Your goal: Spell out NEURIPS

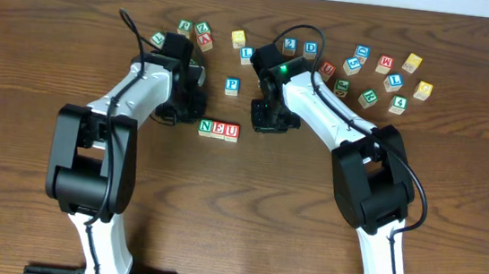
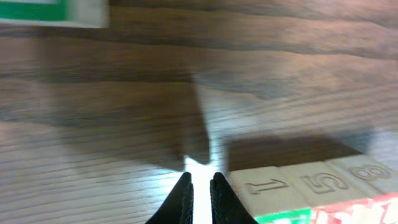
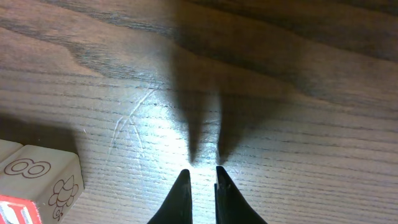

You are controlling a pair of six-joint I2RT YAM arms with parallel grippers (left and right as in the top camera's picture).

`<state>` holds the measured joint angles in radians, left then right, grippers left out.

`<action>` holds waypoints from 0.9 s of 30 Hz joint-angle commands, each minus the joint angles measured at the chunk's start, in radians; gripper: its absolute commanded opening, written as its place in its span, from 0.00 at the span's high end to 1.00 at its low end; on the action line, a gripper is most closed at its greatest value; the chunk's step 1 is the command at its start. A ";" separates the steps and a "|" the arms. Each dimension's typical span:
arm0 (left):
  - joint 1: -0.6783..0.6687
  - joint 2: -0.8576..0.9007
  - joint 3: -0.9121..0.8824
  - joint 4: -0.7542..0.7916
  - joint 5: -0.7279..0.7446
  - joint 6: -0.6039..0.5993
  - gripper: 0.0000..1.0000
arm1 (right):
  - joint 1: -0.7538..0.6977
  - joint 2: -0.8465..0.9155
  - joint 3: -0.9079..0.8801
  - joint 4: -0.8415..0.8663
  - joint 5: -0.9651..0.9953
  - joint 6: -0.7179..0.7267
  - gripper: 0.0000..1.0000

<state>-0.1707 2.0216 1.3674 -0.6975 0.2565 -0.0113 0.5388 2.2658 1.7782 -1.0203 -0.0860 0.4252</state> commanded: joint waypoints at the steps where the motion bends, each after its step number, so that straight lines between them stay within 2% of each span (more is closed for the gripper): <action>1: -0.029 0.005 -0.006 -0.009 0.024 0.038 0.89 | -0.003 -0.039 -0.004 -0.002 0.006 0.008 0.91; 27: -0.056 0.005 -0.006 -0.079 0.032 0.037 0.89 | 0.014 -0.039 -0.006 -0.002 -0.032 0.008 0.90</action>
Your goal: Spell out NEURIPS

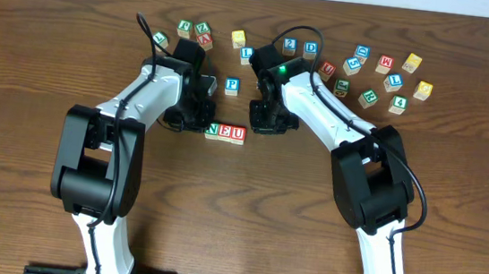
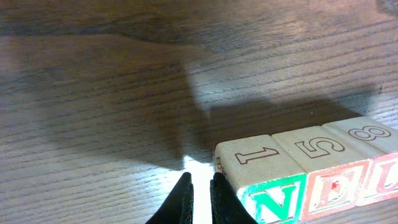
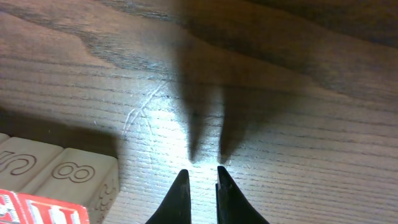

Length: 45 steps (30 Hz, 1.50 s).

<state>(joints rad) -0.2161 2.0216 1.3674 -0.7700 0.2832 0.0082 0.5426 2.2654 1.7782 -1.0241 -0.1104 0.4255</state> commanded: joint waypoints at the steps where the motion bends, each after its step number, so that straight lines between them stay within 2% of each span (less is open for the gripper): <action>1: -0.012 0.005 -0.006 -0.009 0.006 0.017 0.89 | 0.010 -0.038 -0.006 0.002 -0.008 0.008 0.90; 45: -0.045 0.005 -0.006 -0.037 0.016 -0.021 0.88 | 0.009 -0.038 -0.006 0.002 -0.008 0.008 0.90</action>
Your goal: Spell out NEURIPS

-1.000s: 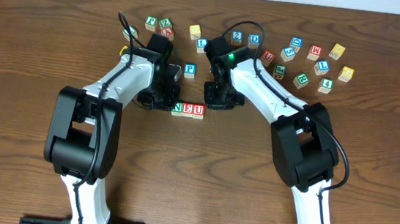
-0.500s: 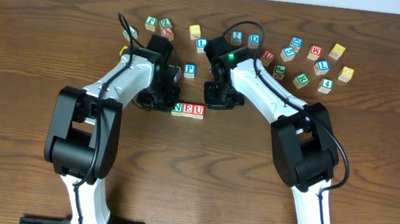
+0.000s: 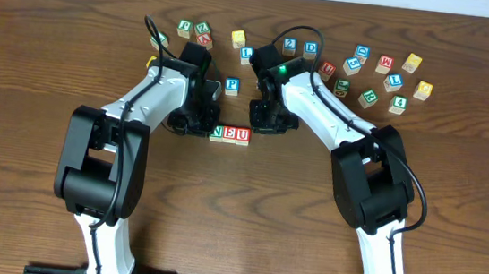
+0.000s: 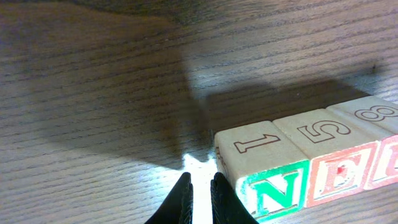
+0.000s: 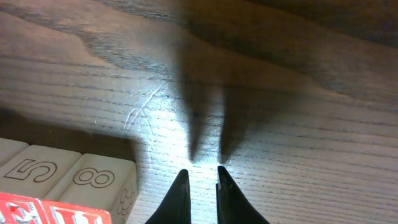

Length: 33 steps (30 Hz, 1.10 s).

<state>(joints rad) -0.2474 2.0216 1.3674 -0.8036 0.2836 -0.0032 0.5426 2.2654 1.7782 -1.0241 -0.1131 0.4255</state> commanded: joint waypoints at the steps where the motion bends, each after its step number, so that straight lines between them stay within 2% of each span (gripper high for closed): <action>1: -0.018 0.005 -0.006 -0.003 0.016 -0.009 0.89 | 0.009 -0.038 -0.006 0.002 -0.005 0.008 0.90; 13: -0.030 0.005 -0.006 0.000 0.010 -0.008 0.88 | 0.009 -0.038 -0.006 -0.001 -0.005 0.008 0.90; 18: -0.029 0.003 0.002 -0.004 -0.068 -0.025 0.88 | -0.003 -0.041 -0.005 -0.002 -0.001 0.008 0.98; 27: -0.025 -0.113 0.044 -0.007 -0.181 -0.036 0.87 | -0.064 -0.125 -0.004 -0.013 0.010 -0.024 0.90; 33: 0.032 -0.300 0.044 -0.019 -0.217 -0.040 0.70 | -0.111 -0.209 -0.004 -0.032 0.009 -0.051 0.85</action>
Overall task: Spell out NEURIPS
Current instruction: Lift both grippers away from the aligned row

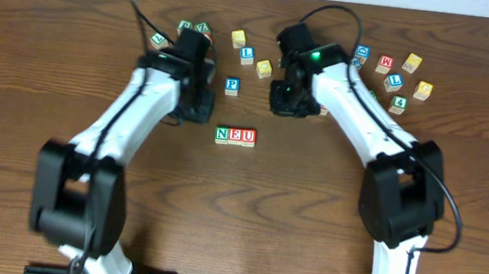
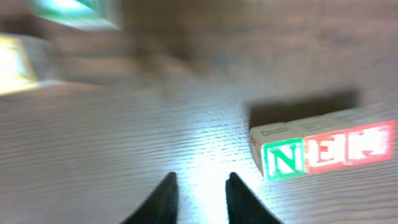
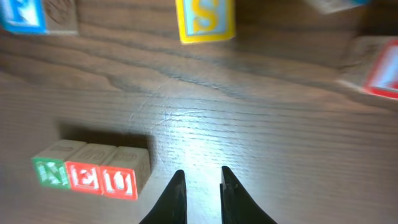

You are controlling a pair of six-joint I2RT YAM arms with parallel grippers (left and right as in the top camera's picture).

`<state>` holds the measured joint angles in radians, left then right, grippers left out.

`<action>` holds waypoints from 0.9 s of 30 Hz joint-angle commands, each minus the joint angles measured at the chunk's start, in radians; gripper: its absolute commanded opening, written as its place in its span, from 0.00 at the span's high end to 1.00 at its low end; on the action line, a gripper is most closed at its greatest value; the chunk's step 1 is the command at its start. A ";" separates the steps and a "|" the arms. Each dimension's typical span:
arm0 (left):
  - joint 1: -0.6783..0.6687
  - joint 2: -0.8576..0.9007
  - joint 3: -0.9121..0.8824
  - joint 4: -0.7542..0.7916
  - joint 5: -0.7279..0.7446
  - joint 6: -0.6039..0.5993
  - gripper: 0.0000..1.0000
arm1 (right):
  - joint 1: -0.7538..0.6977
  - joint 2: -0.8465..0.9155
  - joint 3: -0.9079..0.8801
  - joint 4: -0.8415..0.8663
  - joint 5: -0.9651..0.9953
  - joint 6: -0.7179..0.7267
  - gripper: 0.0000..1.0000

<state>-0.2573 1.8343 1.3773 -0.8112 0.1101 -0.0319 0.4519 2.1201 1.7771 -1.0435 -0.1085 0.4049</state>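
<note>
Three blocks reading N, E, U (image 1: 235,136) stand in a tight row mid-table; the row also shows in the left wrist view (image 2: 323,149) and the right wrist view (image 3: 93,171). My left gripper (image 1: 195,107) is up-left of the row, raised off the wood, open and empty (image 2: 200,183). My right gripper (image 1: 288,103) hangs up-right of the row, jaws slightly apart and empty (image 3: 202,180). A blue P block (image 1: 231,84) and a yellow S block (image 1: 264,68) lie behind the row. The S block (image 3: 205,18) is straight ahead of the right fingers.
Loose letter blocks are scattered along the far side: a group at the back left (image 1: 192,28), blue L (image 1: 247,54), yellow block (image 1: 238,37), and a cluster at the back right (image 1: 398,80). A red-faced block (image 3: 379,71) sits at the right wrist view's edge.
Both grippers have come up and away from the row's ends toward the far side. The left gripper has opened wide and the right has opened a little. The row stays put.
The N-E-U row first stood further left, with the shut left gripper at its N end and the shut right gripper beyond its U end. At each later moment the row stood a little further right, left fingers still against N. Now both grippers are off it.
</note>
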 commanded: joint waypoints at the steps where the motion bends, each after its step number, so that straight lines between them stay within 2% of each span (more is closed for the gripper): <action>1: 0.056 -0.144 0.034 -0.015 -0.044 -0.011 0.66 | -0.026 -0.076 -0.003 -0.018 0.005 -0.041 0.85; 6: 0.119 -0.271 0.034 -0.026 -0.044 -0.011 0.59 | -0.047 -0.143 -0.003 -0.039 -0.003 -0.083 0.82; 11: 0.163 -0.337 0.034 -0.046 -0.044 -0.011 0.58 | -0.064 -0.231 -0.003 -0.050 -0.002 -0.108 0.70; 19: 0.189 -0.348 0.034 -0.134 -0.044 -0.011 0.58 | -0.103 -0.345 -0.003 -0.051 -0.003 -0.116 0.59; 26: 0.189 -0.348 0.034 -0.158 -0.042 -0.034 0.57 | -0.112 -0.351 -0.003 -0.064 -0.003 -0.140 0.42; 27: 0.189 -0.348 0.034 -0.161 -0.040 -0.035 0.53 | -0.112 -0.351 -0.003 -0.064 -0.003 -0.142 0.36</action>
<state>-0.0727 1.4960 1.3907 -0.9642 0.0753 -0.0521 0.3439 1.7775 1.7763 -1.1042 -0.1089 0.2829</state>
